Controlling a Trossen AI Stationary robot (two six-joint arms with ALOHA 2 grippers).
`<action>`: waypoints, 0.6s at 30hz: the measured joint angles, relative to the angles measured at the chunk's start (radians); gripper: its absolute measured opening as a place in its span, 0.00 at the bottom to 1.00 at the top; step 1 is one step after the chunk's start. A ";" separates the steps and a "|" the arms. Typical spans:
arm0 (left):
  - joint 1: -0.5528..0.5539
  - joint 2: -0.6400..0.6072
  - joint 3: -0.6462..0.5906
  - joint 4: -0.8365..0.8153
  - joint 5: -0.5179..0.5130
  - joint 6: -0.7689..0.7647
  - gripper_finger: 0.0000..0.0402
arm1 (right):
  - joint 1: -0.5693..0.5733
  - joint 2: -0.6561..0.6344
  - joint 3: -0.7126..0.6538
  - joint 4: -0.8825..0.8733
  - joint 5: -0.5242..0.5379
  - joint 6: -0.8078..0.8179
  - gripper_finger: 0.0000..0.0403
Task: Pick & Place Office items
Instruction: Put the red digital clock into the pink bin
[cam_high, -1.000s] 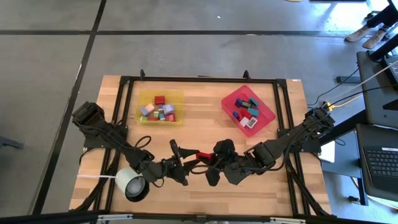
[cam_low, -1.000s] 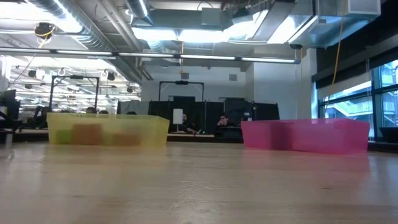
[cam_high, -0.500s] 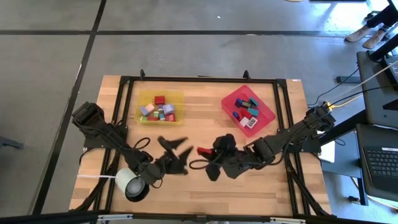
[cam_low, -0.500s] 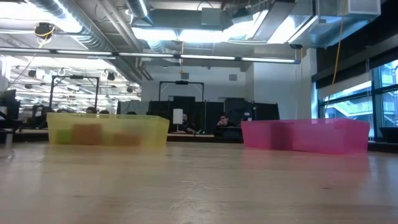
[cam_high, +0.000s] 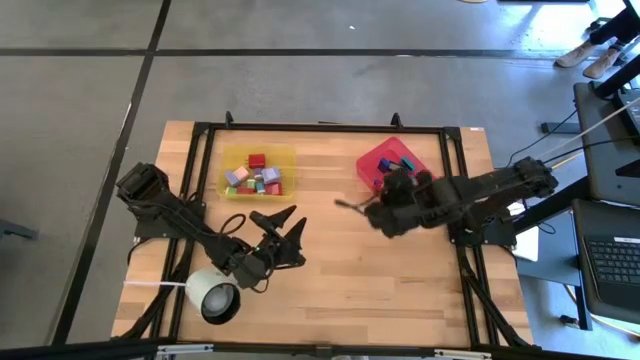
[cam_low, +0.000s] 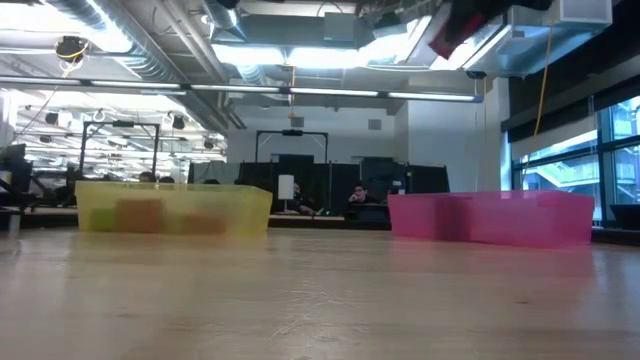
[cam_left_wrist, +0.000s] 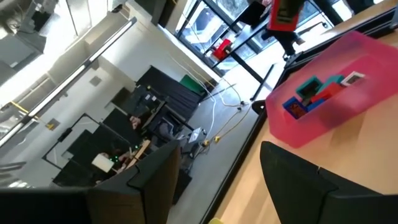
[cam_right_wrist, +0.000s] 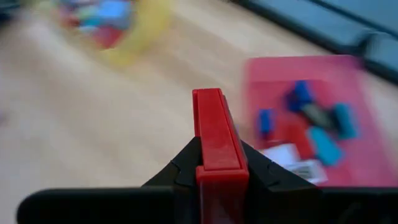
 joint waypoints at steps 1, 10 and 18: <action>0.008 0.000 0.000 0.000 0.007 0.004 0.54 | -0.013 -0.003 0.000 -0.038 0.008 0.019 0.16; 0.087 0.000 -0.001 -0.039 0.042 0.012 0.53 | -0.152 -0.017 -0.041 -0.216 0.024 0.066 0.16; 0.129 0.000 -0.001 -0.243 0.071 -0.162 0.53 | -0.320 -0.141 -0.357 -0.104 -0.103 0.049 0.16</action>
